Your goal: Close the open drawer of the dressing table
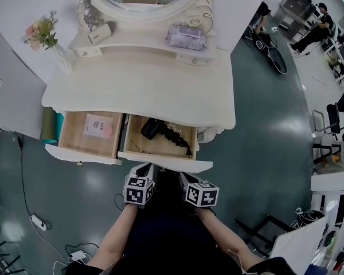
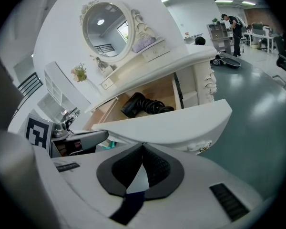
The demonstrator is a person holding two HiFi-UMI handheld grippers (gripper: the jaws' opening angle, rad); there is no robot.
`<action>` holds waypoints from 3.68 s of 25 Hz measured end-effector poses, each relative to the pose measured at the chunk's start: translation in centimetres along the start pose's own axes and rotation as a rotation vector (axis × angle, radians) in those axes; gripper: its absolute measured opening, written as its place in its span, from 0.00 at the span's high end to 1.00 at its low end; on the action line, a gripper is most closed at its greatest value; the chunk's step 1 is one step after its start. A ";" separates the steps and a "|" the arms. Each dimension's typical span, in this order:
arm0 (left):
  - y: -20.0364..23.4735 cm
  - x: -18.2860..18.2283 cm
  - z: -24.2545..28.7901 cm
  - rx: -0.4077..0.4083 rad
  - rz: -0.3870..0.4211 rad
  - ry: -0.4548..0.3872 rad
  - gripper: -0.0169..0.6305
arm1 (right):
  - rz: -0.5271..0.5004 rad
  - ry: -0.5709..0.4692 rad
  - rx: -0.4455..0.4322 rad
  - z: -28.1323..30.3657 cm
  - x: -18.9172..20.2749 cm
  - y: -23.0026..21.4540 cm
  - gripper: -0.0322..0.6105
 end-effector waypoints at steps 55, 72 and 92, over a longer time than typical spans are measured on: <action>3.3 -11.5 7.2 -0.031 -0.097 -0.029 0.95 | -0.085 0.064 -0.044 4.3 -13.4 -3.2 0.93; 4.5 -14.6 9.2 -0.066 -0.158 -0.079 0.95 | -0.147 -0.029 -0.016 5.9 -16.6 -4.0 0.93; 4.3 -14.1 8.8 -0.020 -0.160 -0.099 0.95 | -0.077 -0.048 -0.028 6.6 -17.1 -3.6 0.93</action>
Point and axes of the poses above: the fingertips, and each gripper's own axes: z forward along the fingers, y to its left, x out of its underside, the point moved 6 cm from there along -z, backward along the fingers, and after that the axes turned 13 degrees about y, right-handed, at the moved point
